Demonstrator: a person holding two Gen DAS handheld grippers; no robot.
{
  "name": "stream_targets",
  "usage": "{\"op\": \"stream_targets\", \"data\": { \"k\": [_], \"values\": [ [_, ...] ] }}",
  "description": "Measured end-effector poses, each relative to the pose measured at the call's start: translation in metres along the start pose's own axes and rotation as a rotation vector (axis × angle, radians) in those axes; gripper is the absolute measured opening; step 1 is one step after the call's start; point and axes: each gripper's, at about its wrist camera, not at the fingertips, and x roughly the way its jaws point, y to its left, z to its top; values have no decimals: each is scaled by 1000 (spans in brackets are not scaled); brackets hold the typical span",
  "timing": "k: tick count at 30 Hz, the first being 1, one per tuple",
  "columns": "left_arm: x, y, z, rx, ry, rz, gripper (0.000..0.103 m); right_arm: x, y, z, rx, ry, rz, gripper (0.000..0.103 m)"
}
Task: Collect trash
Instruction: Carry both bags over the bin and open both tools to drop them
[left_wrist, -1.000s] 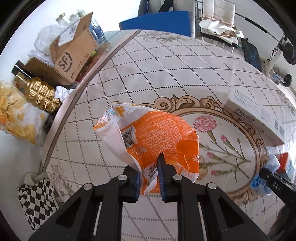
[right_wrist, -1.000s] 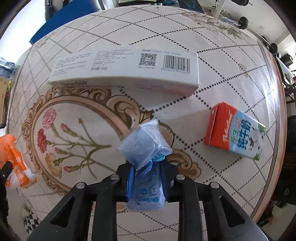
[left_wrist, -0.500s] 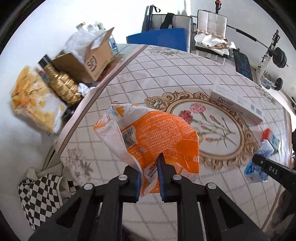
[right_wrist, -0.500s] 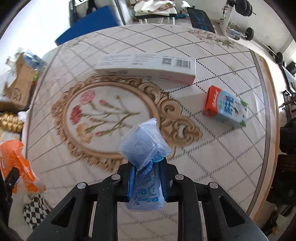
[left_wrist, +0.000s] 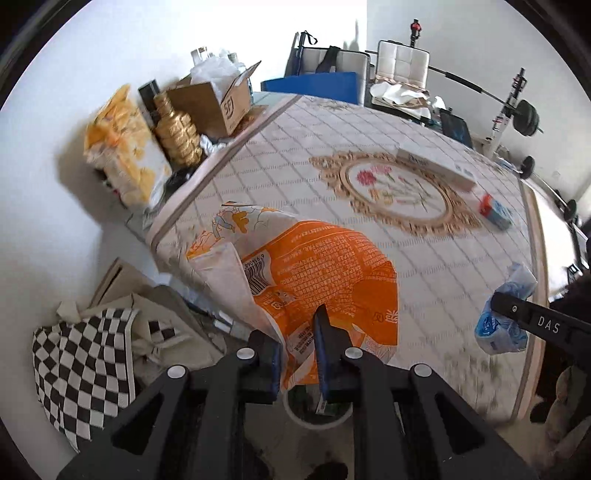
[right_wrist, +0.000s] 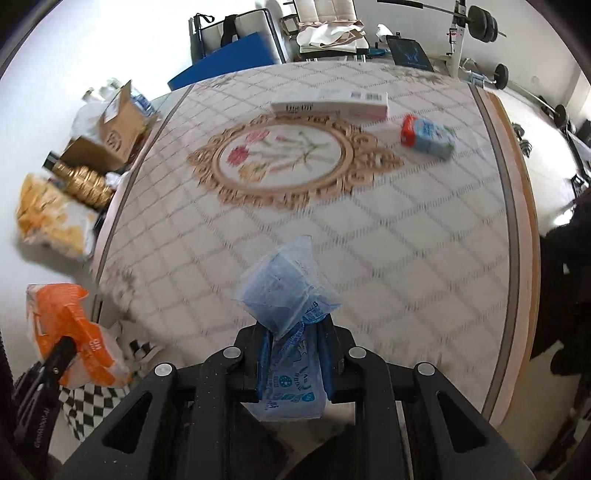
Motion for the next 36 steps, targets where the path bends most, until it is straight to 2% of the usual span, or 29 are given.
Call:
{"op": "stream_targets", "data": {
  "k": [5,9,13,17,19,24,29,33,36],
  "values": [
    [-2,17,-60,-9,74,-47,12,-7,0,-73,-4,63,15,23],
    [24,28,-112,-54,178,-69,12,14,-2,-130,-46,167,18,23],
    [75,36,-160,-110,312,-90,12,69,-7,-189,-92,313,-2,23],
    [146,40,-203,-156,433,-112,12,140,-19,-233,-120,409,-28,23],
    [198,43,-226,-185,496,-121,12,188,-28,-254,-133,449,-40,23],
    [305,49,-263,-252,567,-137,12,304,-53,-283,-128,493,-55,23],
    [408,50,-296,-305,610,-163,13,406,-76,-287,-117,497,-45,23],
    [461,45,-312,-292,644,-175,13,470,-89,-288,-126,498,-40,23],
    [485,41,-320,-290,667,-181,15,498,-90,-288,-142,495,-54,24]
  ]
}}
